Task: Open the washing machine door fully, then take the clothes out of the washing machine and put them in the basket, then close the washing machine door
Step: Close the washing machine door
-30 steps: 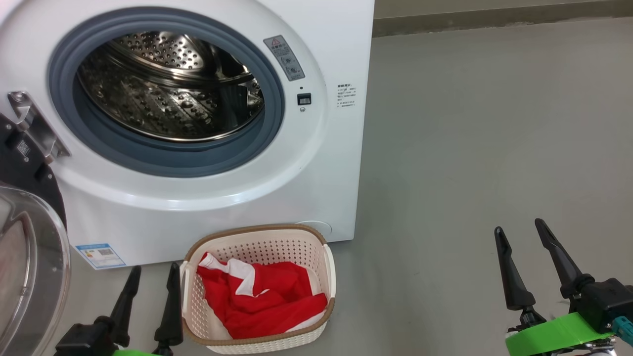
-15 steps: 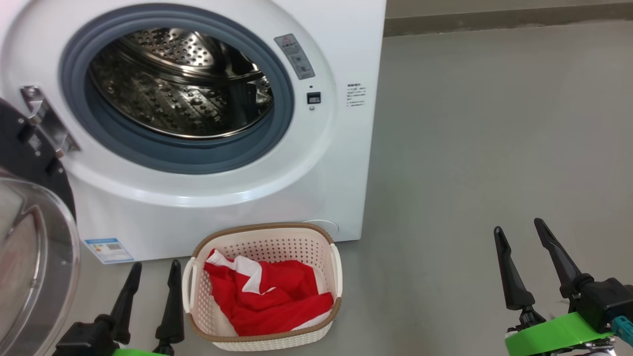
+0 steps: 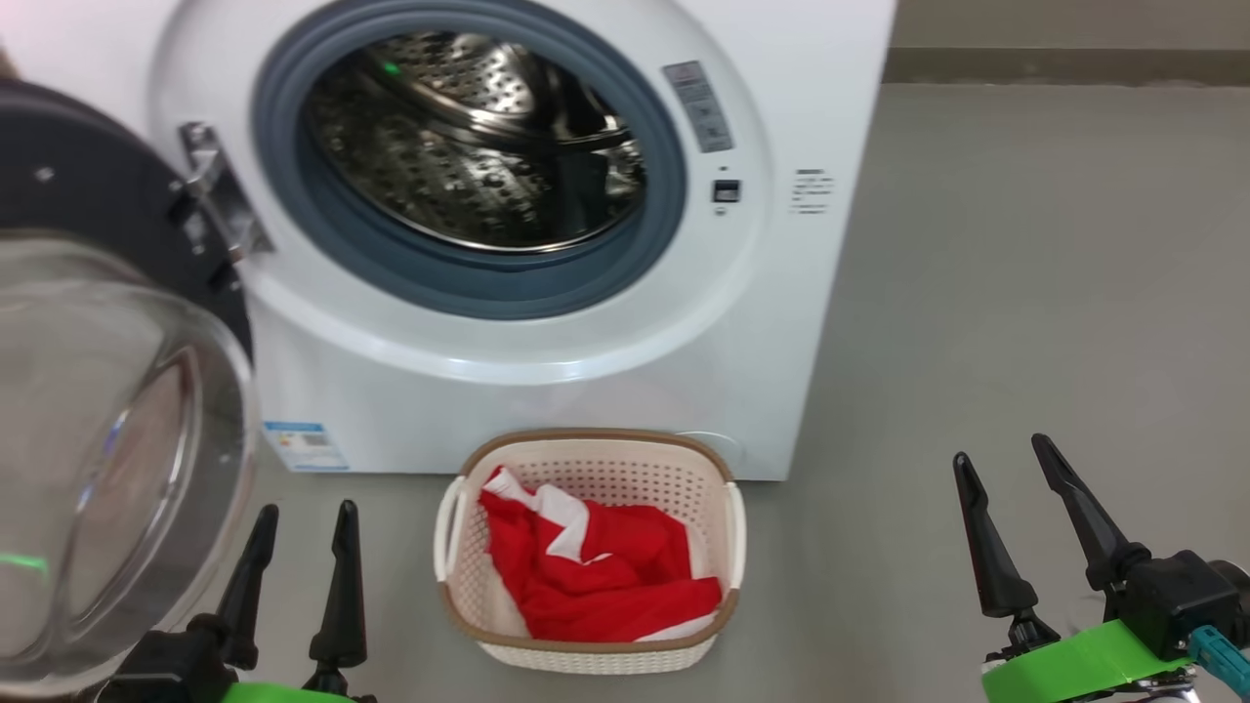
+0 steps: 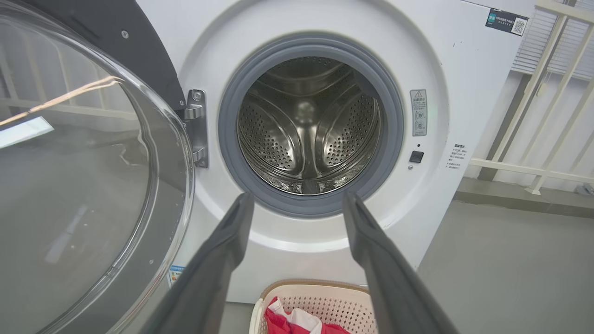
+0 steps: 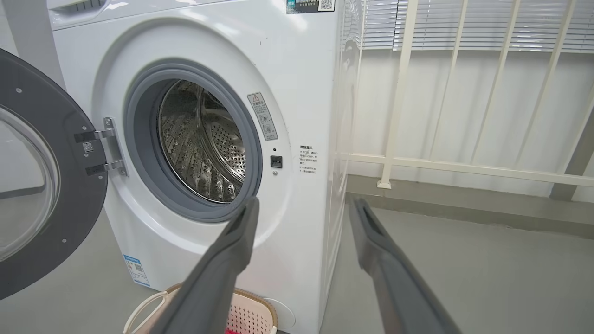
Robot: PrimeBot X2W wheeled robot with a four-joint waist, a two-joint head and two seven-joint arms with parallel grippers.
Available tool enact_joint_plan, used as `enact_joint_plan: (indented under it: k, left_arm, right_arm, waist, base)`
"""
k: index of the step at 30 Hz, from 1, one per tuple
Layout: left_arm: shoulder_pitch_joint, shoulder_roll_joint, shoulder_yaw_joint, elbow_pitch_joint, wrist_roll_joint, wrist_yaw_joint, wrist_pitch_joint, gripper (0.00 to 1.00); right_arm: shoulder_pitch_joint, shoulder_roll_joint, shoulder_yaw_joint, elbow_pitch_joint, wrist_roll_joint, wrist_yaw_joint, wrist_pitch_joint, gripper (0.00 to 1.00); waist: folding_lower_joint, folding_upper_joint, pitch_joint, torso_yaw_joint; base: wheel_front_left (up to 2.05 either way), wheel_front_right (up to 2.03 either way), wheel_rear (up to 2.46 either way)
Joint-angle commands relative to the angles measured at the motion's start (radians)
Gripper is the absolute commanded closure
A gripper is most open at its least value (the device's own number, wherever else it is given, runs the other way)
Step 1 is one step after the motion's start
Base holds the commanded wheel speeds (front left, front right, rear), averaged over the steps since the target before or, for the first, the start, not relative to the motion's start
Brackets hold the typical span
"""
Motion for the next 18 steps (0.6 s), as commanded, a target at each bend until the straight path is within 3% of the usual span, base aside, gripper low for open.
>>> enact_joint_plan:
  k: [1, 18]
  left_arm:
    - [-0.009, 0.010, 0.032, -0.033, 0.012, 0.006, -0.012, 0.00]
    - [0.005, 0.011, 0.039, -0.093, 0.028, 0.033, -0.012, 0.00]
  right_arm:
    - [-0.043, -0.015, 0.027, -0.028, 0.001, 0.006, -0.006, 0.00]
    - [-0.066, -0.012, 0.049, -0.041, -0.003, 0.006, -0.006, 0.00]
  waist:
    - [0.0000, 0.0000, 0.000, 0.057]
    - [0.0000, 0.0000, 0.004, 0.254]
  base:
    - [0.00, 0.00, 0.00]
    - [0.00, 0.00, 0.00]
